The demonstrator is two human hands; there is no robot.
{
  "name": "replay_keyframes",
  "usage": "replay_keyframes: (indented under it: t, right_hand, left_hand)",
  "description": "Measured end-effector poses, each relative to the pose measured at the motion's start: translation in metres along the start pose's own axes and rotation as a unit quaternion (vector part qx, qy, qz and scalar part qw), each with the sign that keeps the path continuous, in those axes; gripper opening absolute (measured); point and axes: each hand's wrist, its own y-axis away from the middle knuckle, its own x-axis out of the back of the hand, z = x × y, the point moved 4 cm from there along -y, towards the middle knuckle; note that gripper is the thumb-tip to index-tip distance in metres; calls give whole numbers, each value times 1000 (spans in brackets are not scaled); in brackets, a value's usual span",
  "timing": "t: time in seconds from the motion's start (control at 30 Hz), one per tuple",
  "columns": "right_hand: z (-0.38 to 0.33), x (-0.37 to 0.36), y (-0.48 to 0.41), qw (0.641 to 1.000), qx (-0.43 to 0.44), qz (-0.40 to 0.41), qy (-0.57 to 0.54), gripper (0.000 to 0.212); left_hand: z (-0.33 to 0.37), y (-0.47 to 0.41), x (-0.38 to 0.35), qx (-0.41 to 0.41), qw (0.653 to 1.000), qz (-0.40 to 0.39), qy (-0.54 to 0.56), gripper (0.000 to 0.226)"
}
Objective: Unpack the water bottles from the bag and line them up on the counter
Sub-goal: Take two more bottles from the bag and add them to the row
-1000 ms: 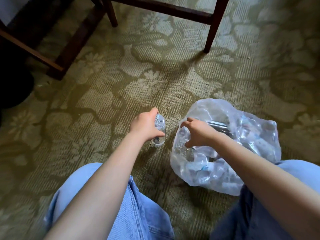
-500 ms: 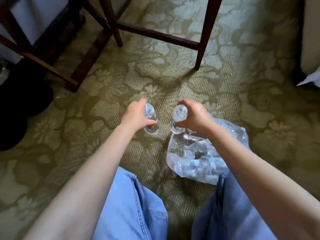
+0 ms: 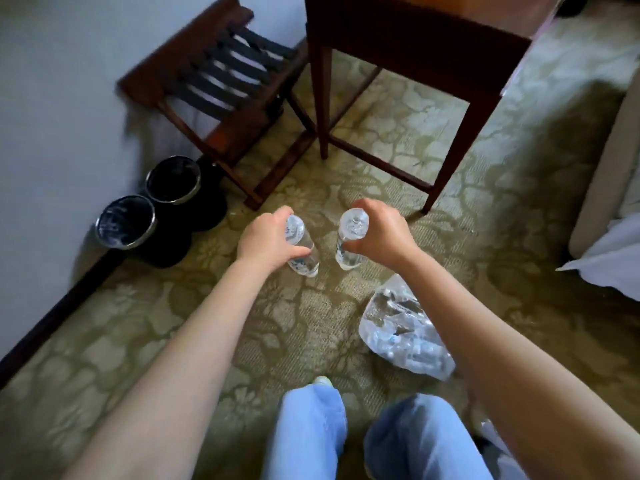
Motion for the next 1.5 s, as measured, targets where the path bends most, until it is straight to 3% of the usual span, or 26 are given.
replay_keyframes:
  t: [0.17, 0.33, 0.6, 0.97, 1.5]
  right_hand:
    - [-103, 52, 34, 998, 62, -10, -7, 66]
    - [-180, 77, 72, 990, 137, -27, -32, 62]
    - [-295, 65, 161, 949, 291, -111, -49, 63]
    - [-480, -23, 329, 868, 441, -194, -121, 59]
    - [-752, -215, 581, 729, 582, -306, -187, 65]
  left_hand:
    - [-18, 71, 102, 60, 997, 51, 19, 69]
    - [-39, 156, 158, 133, 984, 109, 44, 74]
    - [-82, 324, 212, 290, 929, 205, 99, 75]
    - [-191, 572, 278, 393, 841, 355, 112, 78]
    - [-407, 892, 307, 499, 717, 473, 116, 77]
